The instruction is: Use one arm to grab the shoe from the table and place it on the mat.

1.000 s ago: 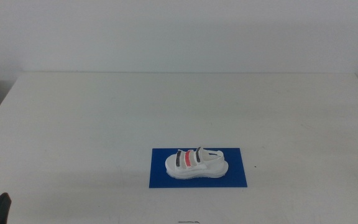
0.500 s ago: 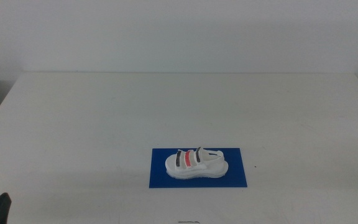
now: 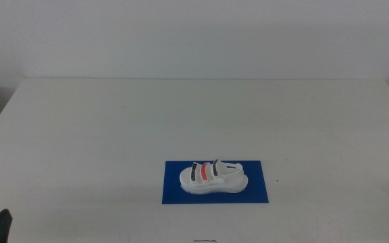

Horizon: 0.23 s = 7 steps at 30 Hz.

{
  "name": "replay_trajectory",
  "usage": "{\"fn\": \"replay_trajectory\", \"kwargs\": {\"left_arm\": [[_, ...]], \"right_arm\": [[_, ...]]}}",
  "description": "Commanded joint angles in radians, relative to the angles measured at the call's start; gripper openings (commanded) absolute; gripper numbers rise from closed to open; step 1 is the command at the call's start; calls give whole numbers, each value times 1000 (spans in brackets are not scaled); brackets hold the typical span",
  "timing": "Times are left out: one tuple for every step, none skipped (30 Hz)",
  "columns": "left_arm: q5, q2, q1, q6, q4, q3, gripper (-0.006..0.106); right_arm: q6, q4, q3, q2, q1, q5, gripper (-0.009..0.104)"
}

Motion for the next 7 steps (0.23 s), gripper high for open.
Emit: {"fn": "replay_trajectory", "kwargs": {"left_arm": [[-83,-19,-4,-15,-9,-3,94],[-83,-19,-4,-15,-9,-3,94],[-83,-19,-4,-15,-9,-3,94],[-83,-19,-4,-15,-9,-3,94],[-83,-19,-4,-15,-9,-3,94],[-83,-19,-4,-15,-9,-3,94],[-83,-19,-4,-15,-9,-3,94]], "right_arm": [[-12,-9,-16,-16,-9,-78,86],[-12,-9,-9,-29,-9,-81,86],[-12,-9,-3,-39,-9,-81,86],[-12,-9,3,-40,-9,-85,86],[-12,-9,3,-39,-9,-72,86],[-12,-9,3,-40,-8,-72,86],[-12,-9,3,-40,-5,-73,86]]}}
